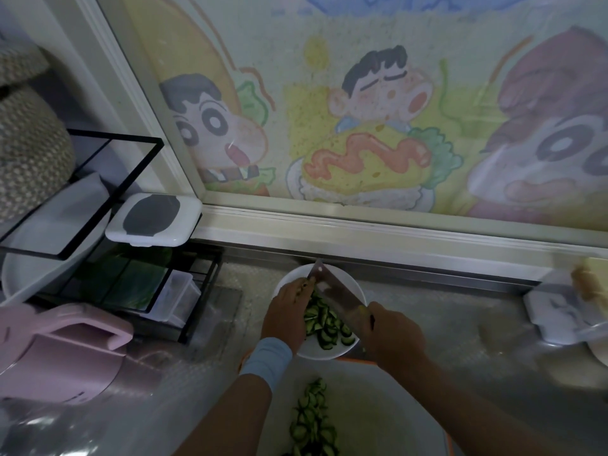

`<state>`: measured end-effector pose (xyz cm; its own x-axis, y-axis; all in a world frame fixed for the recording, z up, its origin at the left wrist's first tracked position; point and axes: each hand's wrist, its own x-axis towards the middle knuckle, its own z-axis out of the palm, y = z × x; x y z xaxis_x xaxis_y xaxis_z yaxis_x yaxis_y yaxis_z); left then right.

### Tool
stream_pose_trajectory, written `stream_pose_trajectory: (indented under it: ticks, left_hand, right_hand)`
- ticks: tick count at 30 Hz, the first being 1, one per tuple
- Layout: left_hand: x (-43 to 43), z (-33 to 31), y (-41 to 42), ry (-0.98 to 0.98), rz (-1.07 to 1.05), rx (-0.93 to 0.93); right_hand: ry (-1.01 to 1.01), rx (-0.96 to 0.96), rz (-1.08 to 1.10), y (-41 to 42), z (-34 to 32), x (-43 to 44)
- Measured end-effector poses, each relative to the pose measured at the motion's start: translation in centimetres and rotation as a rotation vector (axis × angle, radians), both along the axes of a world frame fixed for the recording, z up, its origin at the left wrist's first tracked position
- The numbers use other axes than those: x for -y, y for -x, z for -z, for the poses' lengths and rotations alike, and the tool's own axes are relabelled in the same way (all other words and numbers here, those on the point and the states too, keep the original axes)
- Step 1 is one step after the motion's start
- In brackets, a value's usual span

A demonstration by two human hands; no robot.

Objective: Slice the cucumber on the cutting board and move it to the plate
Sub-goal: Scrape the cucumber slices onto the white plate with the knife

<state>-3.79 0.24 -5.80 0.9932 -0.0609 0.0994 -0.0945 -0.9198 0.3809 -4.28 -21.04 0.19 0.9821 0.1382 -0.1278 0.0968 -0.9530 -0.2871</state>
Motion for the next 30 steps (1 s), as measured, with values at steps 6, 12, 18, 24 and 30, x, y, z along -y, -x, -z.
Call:
stream_pose_trajectory:
  ticks: [6,12,18,24,30]
  left_hand:
    - [-0.2,-0.1,0.0,0.01,-0.009,-0.052]
    - [-0.1,0.2,-0.6,0.024,0.078,-0.03]
    - [-0.4,0.7,0.6,0.143,-0.122,-0.09]
    - [0.6,2.0,2.4,0.22,-0.02,-0.232]
    - [-0.1,2.1,3.0,0.084,-0.082,-0.132]
  right_hand:
    - [-0.004,0.035,0.007,0.0,0.0,-0.2]
    - [-0.007,0.029,0.004,-0.3,0.4,-0.1]
    - [0.025,0.076,0.015,-0.7,0.6,0.4]
    - [0.02,0.054,0.004,0.1,2.4,0.7]
    - [-0.016,0.083,-0.042,1.0,2.8,0.8]
